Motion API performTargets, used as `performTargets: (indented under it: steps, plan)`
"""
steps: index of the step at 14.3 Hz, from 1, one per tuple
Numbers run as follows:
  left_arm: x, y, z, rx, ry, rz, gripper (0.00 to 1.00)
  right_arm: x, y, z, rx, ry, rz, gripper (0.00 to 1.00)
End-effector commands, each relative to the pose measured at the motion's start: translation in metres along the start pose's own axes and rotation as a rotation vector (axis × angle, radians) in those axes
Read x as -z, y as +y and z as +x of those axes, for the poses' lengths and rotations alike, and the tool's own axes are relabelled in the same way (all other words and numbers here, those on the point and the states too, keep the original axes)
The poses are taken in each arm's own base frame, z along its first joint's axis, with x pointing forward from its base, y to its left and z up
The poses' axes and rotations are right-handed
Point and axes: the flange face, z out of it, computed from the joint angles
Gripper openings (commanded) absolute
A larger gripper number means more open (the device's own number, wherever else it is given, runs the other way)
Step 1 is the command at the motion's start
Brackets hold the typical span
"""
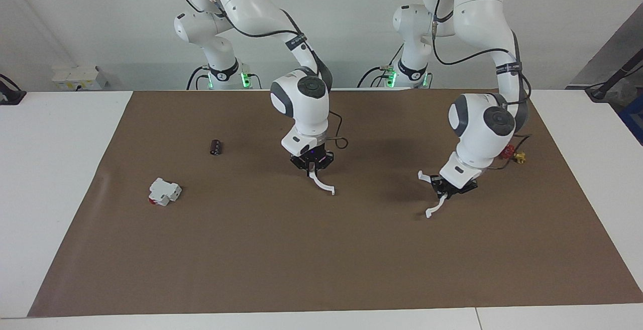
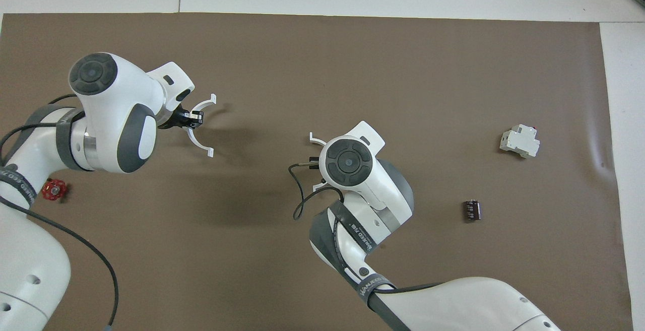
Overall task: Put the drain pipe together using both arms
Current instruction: 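Bring the two clamp halves together end to end between the grippers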
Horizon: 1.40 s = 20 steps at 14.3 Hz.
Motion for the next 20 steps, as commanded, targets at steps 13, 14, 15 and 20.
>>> performTargets:
  steps: [13,14,15,20]
  plan:
    - [-0.018,0.142,-0.067,0.112,0.019,0.025,0.00,0.045,0.037,0.020,-0.065,0.048,0.011,1.00]
    - [-0.018,0.147,-0.070,0.103,0.017,0.025,0.00,0.061,0.046,0.024,-0.079,0.059,0.017,1.00]
    - [-0.019,0.148,-0.071,0.101,0.017,0.025,0.00,0.076,0.057,0.030,-0.093,0.066,0.019,1.00]
    - [-0.024,0.171,-0.077,0.100,0.026,0.021,0.00,0.147,0.143,0.060,-0.090,0.096,0.002,1.00]
